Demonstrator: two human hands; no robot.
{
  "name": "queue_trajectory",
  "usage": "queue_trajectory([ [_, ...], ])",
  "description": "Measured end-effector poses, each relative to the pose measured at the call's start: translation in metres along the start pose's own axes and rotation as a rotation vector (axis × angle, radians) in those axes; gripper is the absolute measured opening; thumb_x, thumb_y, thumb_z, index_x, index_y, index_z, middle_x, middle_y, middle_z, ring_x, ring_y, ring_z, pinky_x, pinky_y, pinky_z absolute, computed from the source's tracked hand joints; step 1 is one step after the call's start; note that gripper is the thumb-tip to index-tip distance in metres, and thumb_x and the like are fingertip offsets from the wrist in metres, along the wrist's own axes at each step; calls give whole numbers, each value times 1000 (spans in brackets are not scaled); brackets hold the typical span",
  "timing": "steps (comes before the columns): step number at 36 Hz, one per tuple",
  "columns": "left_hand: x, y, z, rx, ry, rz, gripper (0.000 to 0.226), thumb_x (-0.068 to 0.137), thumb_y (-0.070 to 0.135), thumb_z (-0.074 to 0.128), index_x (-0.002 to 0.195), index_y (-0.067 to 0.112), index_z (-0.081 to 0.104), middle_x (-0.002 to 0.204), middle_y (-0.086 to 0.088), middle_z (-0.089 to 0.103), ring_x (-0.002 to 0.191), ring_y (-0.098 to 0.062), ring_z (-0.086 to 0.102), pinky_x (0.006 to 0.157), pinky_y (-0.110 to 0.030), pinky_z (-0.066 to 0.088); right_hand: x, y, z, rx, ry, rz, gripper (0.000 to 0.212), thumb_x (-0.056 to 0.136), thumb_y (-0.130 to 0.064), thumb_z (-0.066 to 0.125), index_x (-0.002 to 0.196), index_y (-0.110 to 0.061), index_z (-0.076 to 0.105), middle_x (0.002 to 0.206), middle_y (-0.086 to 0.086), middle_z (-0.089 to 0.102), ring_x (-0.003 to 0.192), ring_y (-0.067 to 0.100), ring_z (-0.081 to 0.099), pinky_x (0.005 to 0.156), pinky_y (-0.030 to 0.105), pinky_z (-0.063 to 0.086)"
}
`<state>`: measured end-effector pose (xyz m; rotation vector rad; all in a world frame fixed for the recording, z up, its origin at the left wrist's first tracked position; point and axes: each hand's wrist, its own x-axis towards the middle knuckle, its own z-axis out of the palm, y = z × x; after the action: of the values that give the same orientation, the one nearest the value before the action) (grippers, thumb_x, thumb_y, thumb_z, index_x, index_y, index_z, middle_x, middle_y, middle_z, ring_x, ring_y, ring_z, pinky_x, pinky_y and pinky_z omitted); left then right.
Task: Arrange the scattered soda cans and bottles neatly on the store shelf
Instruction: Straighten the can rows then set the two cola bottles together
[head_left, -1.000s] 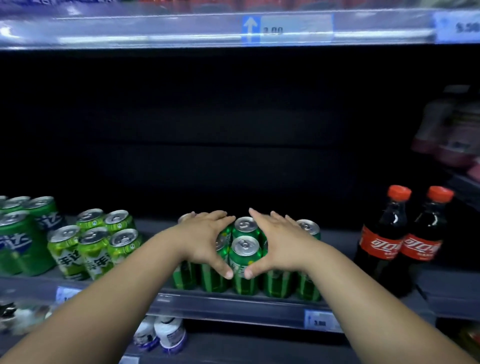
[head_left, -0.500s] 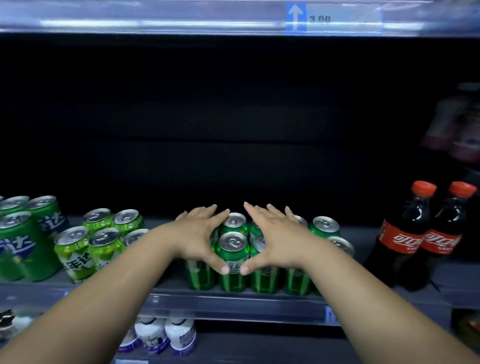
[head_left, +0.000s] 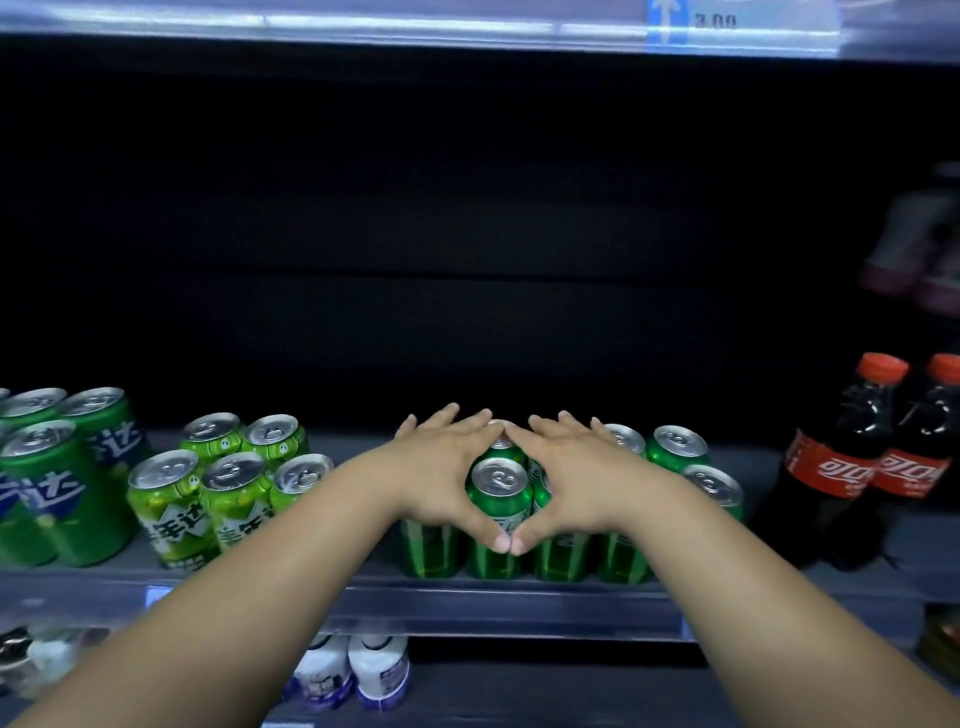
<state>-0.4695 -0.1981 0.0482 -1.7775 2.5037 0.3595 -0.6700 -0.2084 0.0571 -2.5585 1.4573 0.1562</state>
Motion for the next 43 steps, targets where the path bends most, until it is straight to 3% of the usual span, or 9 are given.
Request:
queue_trajectory([
  [10, 0, 4, -5, 12, 120, 74, 116, 47, 77, 75, 147, 40, 28, 153, 15, 34, 144, -10, 24, 117, -58, -8, 1, 3, 11, 32, 116, -13, 125, 56, -82, 71, 157, -37, 13, 168, -7, 8, 155, 19, -3, 124, 51, -2],
  [18, -2, -2, 3, 37, 78, 55, 128, 53, 84, 65, 155, 35, 6, 164, 9, 6, 151, -11, -4, 120, -52, -8, 0, 2, 11, 10, 111, -2, 125, 58, -85, 67, 157, -37, 8, 168, -5, 6, 155, 20, -4, 124, 52, -1],
  [23, -3, 0, 0, 77, 65, 25, 125, 58, 88, 58, 155, 34, 1, 165, 2, -2, 151, -17, -6, 121, -52, -3, -11, -1, 5, -65, 137, 20, 125, 61, -85, 65, 158, -36, 3, 168, -1, 3, 155, 22, -4, 124, 54, -2],
  [27, -11, 1, 7, 103, 85, 1, 121, 60, 92, 49, 153, 39, -6, 164, 1, -9, 151, -23, -7, 121, -53, 1, -27, 4, 5, -153, 139, 168, 132, 57, -89, 62, 158, -35, -5, 168, 2, -3, 154, 30, -5, 122, 58, 3],
  [32, -13, 5, 20, 192, 138, -5, 120, 61, 95, 41, 154, 36, -5, 165, -1, -3, 151, -27, -2, 120, -54, 6, -37, 8, 18, -124, 22, 266, 139, 56, -88, 64, 156, -33, -16, 167, 8, -13, 153, 35, -9, 121, 61, 9],
  [39, -32, 11, 14, 161, 246, -26, 108, 67, 92, 40, 154, 37, 7, 165, -2, 7, 151, -27, 9, 120, -49, 13, -42, 6, 17, -119, 54, 239, 132, 62, -91, 56, 157, -31, -13, 167, 7, -11, 154, 35, -7, 121, 61, 6],
  [43, -64, 13, 14, 176, 301, -92, 103, 72, 86, 45, 154, 37, 9, 164, -3, 13, 149, -28, 15, 119, -49, 18, -48, -3, 18, -133, 123, 136, 123, 68, -89, 52, 158, -31, -9, 168, 3, -8, 155, 30, -4, 122, 58, 4],
])
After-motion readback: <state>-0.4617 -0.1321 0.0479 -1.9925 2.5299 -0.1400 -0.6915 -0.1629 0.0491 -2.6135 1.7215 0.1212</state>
